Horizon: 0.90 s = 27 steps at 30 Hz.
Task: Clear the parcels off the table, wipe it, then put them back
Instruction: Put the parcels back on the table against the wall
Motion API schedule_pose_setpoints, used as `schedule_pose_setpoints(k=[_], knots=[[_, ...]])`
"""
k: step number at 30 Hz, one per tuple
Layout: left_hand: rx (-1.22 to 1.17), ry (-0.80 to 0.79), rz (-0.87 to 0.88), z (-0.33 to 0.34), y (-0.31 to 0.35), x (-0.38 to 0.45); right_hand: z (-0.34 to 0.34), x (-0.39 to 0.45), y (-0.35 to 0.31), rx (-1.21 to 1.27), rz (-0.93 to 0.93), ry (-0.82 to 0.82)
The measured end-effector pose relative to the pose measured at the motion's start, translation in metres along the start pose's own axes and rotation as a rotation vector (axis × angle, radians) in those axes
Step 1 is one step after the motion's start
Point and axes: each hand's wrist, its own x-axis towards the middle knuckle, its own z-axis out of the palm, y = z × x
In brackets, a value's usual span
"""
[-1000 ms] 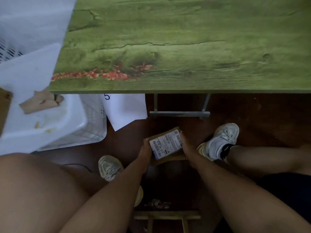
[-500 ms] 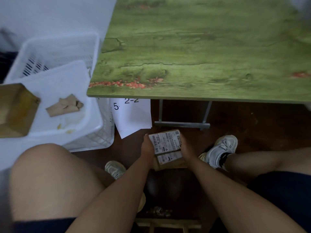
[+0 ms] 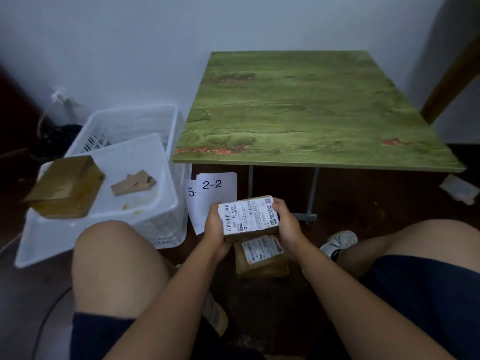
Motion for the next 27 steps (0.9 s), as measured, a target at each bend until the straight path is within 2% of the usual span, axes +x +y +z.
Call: schedule_pose_setpoints(k=[5,11,16,20,27], knots=[[0.034,-0.104,0.05,0.01,0.03,-0.043,0.011,-0.024,-0.032,0.184,-0.038,-0.108],[0.07,-0.174,0.11,0.023,0.059,-0.082,0.014,-0.051,-0.071,0.305,-0.177,-0.356],[0.027,-0.164,0.097,0.03,0.075,-0.084,0.014,-0.07,-0.093,0.384,-0.197,-0.544],[0.072,-0.185,0.104,0.039,0.089,-0.076,0.015,-0.085,-0.114,0.376,-0.256,-0.549],[0.098,-0.304,0.097,0.063,0.116,-0.071,0.008,-0.089,-0.145,0.217,-0.409,-0.461]])
